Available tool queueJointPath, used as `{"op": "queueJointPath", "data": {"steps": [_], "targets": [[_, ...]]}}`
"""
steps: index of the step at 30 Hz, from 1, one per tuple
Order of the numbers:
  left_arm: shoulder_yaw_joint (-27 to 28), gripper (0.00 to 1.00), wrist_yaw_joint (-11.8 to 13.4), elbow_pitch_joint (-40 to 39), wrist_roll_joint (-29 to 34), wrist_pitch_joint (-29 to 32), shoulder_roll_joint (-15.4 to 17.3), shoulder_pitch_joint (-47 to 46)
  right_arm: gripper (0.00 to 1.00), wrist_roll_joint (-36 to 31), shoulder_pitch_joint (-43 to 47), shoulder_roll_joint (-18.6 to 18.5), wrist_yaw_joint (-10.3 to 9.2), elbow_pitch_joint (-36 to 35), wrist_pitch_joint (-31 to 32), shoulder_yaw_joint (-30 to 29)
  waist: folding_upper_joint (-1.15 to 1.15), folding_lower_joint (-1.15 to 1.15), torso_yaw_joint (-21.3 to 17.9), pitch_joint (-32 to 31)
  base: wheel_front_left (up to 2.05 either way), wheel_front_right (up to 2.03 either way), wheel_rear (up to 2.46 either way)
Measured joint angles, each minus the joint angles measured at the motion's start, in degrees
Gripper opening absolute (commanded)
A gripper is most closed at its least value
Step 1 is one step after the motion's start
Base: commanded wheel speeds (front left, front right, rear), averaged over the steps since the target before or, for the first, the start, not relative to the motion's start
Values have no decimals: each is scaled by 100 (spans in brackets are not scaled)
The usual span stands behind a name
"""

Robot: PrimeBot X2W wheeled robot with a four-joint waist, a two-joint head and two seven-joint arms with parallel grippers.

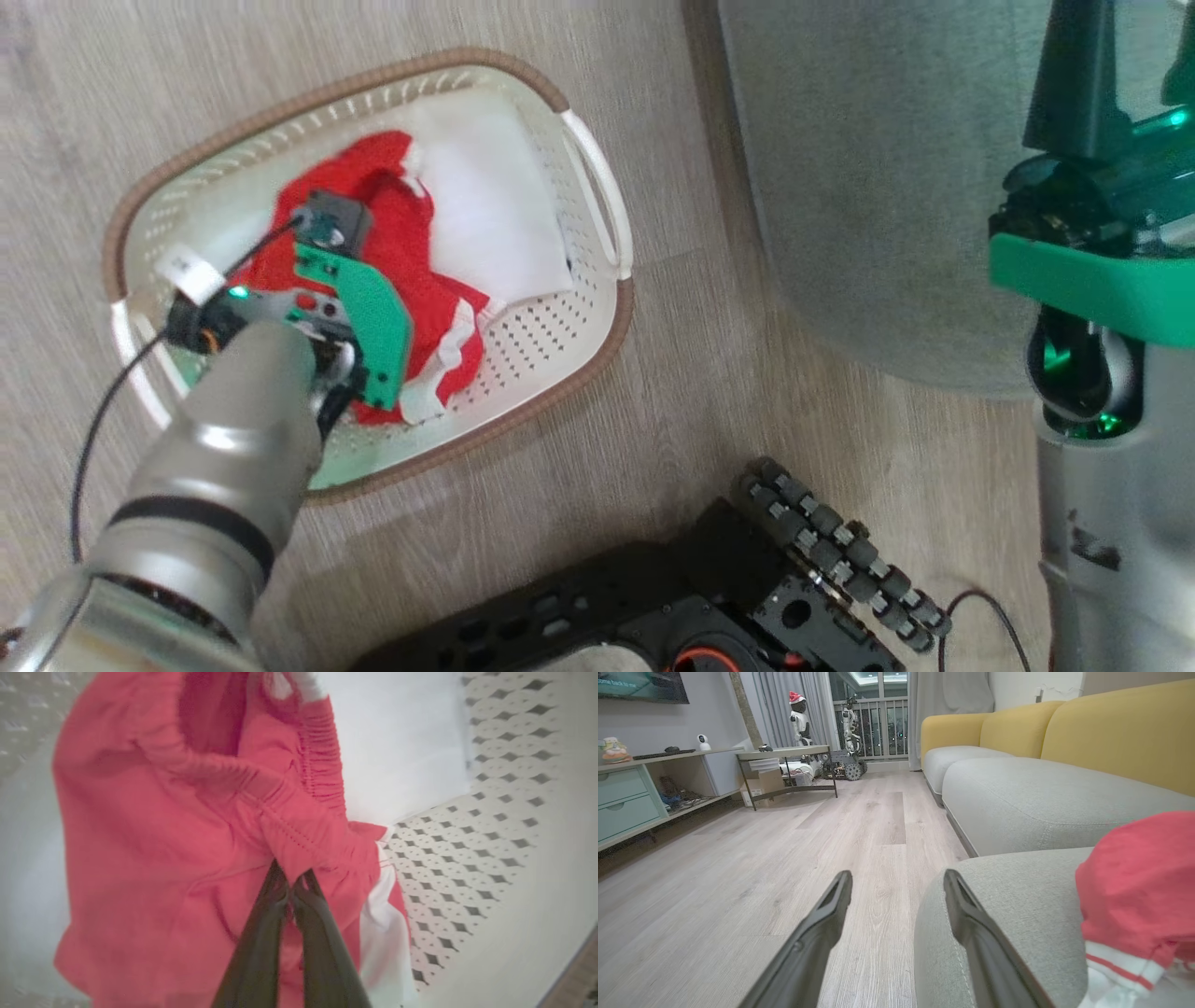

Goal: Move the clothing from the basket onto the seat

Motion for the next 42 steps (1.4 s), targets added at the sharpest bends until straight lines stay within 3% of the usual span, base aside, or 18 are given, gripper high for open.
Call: {"op": "queueJointPath", "data": {"steps": [13,22,38,42], "targets": [[-703,0,0,-961,-1209,-283,0,634,100,8,172,-19,0,390,0,-88,0,0,186,-1275,0,0,0],[-1284,0,0,-1578,-1738,-679,-36,1152,100,26,668,-244,-1,759,0,-80,0,0,429,-2288,0,0,0],[-1744,0,11,-2716,-2004,-1696,0,1592,100,210,1642,-539,-1,1071,133,64,0,-1,1207,-4171,0,0,0],[-1757,0,196,-3136,-1906,-1745,125,1658,100,220,1958,-534,-1,1103,222,105,0,-1,1389,-4527,0,0,0]]}}
